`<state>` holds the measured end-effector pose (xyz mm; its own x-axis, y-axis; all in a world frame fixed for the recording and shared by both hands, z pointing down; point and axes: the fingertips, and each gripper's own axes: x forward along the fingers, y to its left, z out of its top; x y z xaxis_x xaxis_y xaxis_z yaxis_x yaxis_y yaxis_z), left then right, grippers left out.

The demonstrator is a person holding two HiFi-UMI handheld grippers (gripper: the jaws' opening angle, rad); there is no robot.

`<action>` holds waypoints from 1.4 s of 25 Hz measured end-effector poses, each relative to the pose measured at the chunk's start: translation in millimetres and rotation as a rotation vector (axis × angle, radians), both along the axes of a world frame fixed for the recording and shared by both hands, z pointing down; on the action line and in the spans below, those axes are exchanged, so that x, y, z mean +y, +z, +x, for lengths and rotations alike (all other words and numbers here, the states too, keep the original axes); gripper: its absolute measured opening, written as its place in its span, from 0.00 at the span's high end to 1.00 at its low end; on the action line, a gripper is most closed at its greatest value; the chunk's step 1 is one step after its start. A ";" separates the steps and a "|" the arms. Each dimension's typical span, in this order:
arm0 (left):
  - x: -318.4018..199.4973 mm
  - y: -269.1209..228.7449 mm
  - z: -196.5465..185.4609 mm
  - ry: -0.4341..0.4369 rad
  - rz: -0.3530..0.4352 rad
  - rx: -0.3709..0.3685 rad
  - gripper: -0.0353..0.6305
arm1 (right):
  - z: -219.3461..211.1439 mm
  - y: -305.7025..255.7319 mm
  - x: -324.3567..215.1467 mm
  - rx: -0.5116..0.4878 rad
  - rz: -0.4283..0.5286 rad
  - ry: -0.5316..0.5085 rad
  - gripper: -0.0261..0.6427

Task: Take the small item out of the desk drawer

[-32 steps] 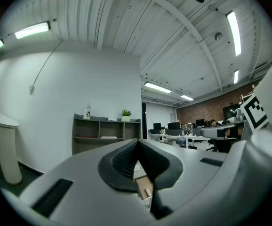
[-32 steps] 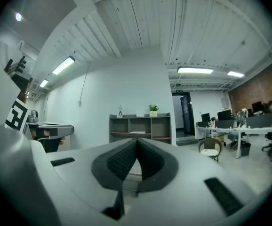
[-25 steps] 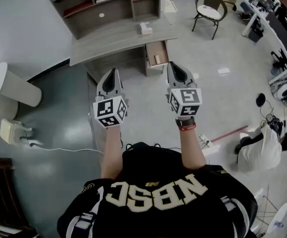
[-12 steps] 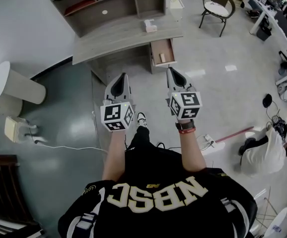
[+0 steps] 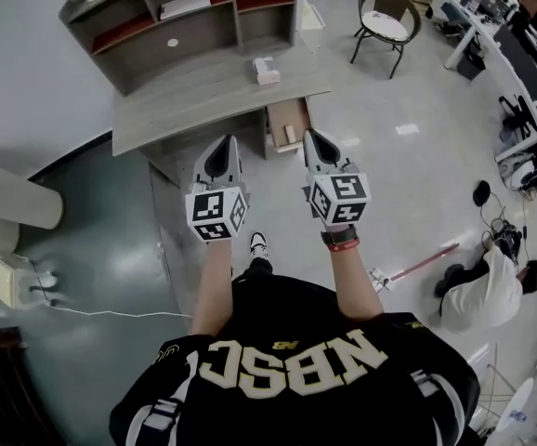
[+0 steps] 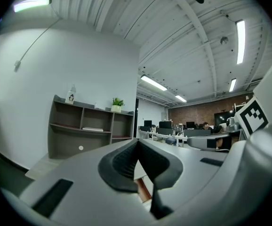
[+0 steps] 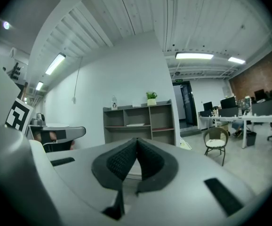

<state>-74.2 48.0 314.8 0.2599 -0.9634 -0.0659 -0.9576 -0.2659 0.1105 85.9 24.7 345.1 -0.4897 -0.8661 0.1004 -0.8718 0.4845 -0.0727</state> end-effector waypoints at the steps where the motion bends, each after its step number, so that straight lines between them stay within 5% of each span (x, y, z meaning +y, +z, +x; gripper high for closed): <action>1: -12.7 -0.7 -4.1 0.006 -0.001 0.005 0.93 | -5.7 -0.9 -11.1 0.003 0.002 0.003 0.95; 15: -133.1 14.9 -29.2 0.141 -0.026 0.011 0.93 | -61.2 12.8 -117.3 0.049 -0.007 0.056 0.95; 35: -227.0 116.4 1.9 0.210 -0.222 0.056 0.93 | -56.8 113.3 -206.9 0.110 -0.233 0.022 0.93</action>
